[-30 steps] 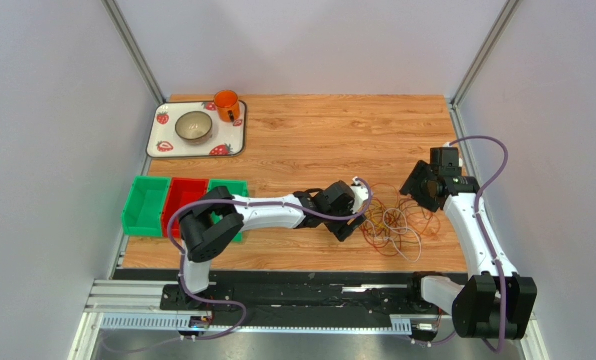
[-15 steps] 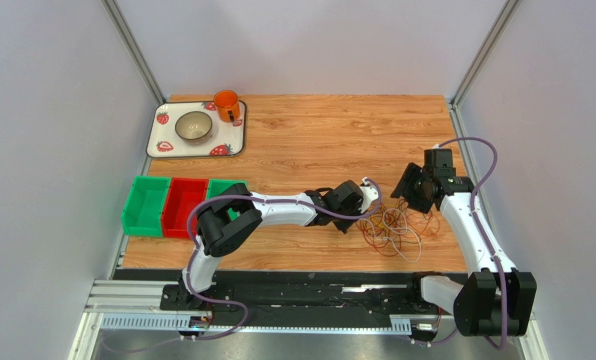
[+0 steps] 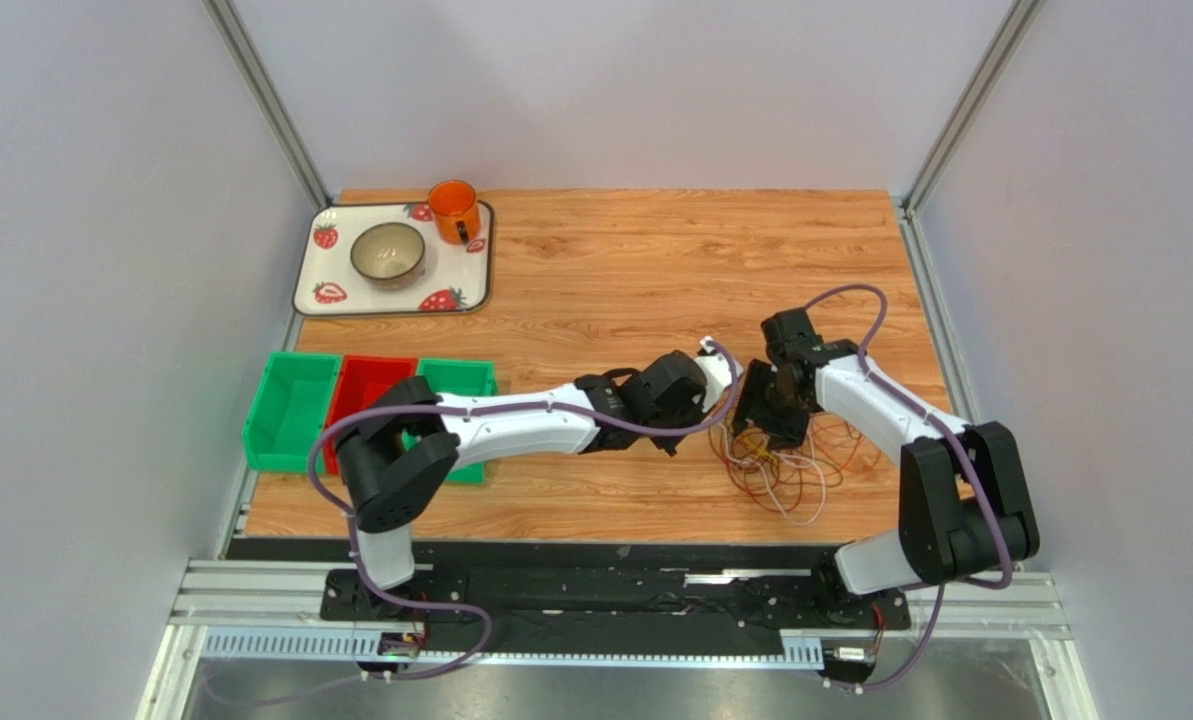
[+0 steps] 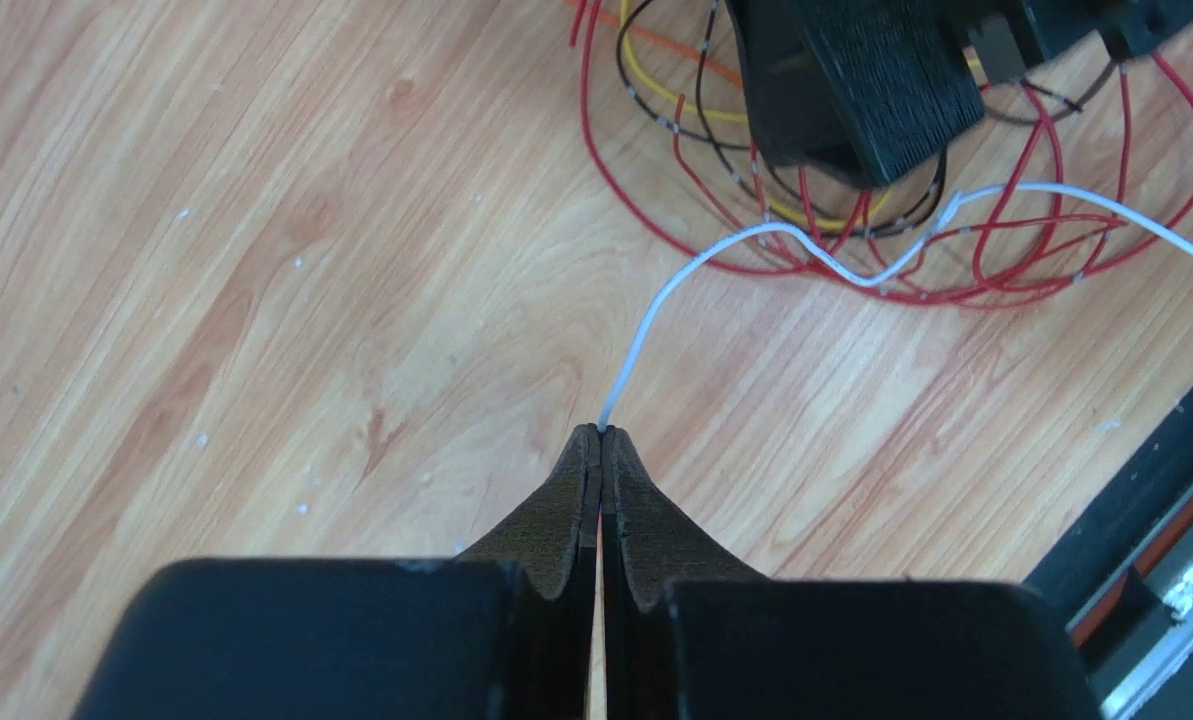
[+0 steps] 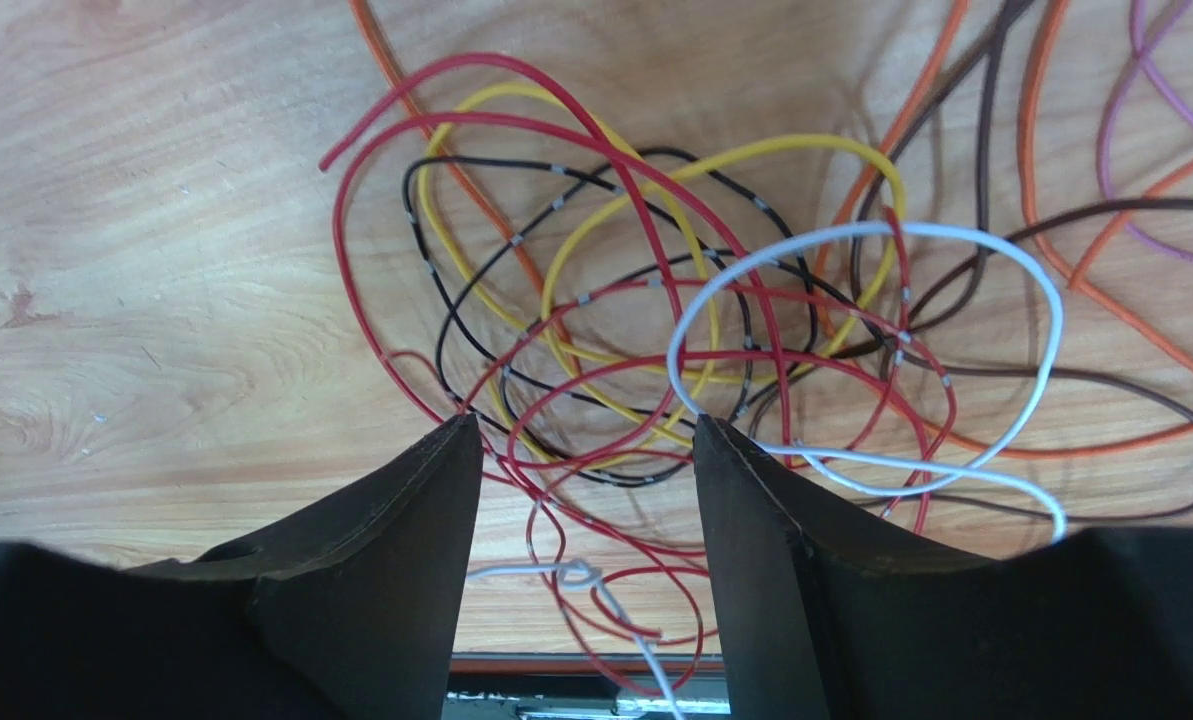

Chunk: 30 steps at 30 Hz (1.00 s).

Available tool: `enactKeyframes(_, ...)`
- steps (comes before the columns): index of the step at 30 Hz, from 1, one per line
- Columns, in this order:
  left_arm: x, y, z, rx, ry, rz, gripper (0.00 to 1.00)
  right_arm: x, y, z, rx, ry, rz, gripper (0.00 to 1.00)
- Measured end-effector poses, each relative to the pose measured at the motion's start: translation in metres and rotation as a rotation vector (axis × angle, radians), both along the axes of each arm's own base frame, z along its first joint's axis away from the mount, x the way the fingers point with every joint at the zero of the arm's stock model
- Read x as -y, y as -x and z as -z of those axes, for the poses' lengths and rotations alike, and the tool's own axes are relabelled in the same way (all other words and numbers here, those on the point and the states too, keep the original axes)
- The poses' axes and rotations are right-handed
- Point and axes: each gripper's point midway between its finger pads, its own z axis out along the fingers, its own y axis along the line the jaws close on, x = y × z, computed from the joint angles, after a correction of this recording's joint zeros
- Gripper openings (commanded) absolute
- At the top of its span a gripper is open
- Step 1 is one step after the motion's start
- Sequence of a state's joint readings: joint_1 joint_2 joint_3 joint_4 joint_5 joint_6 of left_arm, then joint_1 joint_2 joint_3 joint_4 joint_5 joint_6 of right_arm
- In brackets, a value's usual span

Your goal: Untangle the cables

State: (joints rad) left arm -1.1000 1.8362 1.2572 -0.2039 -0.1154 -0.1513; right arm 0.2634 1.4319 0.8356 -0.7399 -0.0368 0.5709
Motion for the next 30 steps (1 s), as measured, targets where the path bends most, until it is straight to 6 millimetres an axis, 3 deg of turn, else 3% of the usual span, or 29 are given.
enactKeyframes(4, -0.012, 0.004, 0.001, 0.000, -0.006, -0.014, 0.00, -0.007, -0.008, -0.001, 0.007, 0.004, -0.020, 0.58)
enactKeyframes(13, -0.040, 0.021, 0.035, -0.063, -0.078, -0.031, 0.00, -0.022, -0.023, -0.007, 0.041, 0.001, -0.056, 0.59)
enactKeyframes(18, -0.044, 0.024, 0.032, -0.071, -0.071, -0.039, 0.00, -0.022, -0.025, -0.004, 0.043, 0.012, -0.057, 0.61)
enactKeyframes(22, -0.042, 0.025, 0.021, -0.069, -0.044, -0.042, 0.00, -0.016, -0.027, 0.013, 0.011, 0.073, -0.053, 0.59)
enactKeyframes(24, -0.042, 0.025, 0.017, -0.067, -0.032, -0.045, 0.00, -0.014, -0.026, 0.021, -0.007, 0.098, -0.049, 0.49)
enactKeyframes(25, -0.042, 0.025, 0.015, -0.068, -0.028, -0.047, 0.00, -0.014, -0.026, 0.021, -0.005, 0.105, -0.050, 0.29)
enactKeyframes(27, -0.043, 0.025, 0.011, -0.068, -0.022, -0.051, 0.00, -0.011, -0.026, 0.021, -0.005, 0.141, -0.054, 0.05)
enactKeyframes(28, -0.044, 0.026, 0.009, -0.069, -0.023, -0.053, 0.00, -0.011, -0.027, 0.022, -0.003, 0.158, -0.057, 0.00)
enactKeyframes(30, -0.050, 0.028, 0.004, -0.073, -0.032, -0.064, 0.00, -0.012, -0.029, 0.022, 0.003, 0.198, -0.066, 0.00)
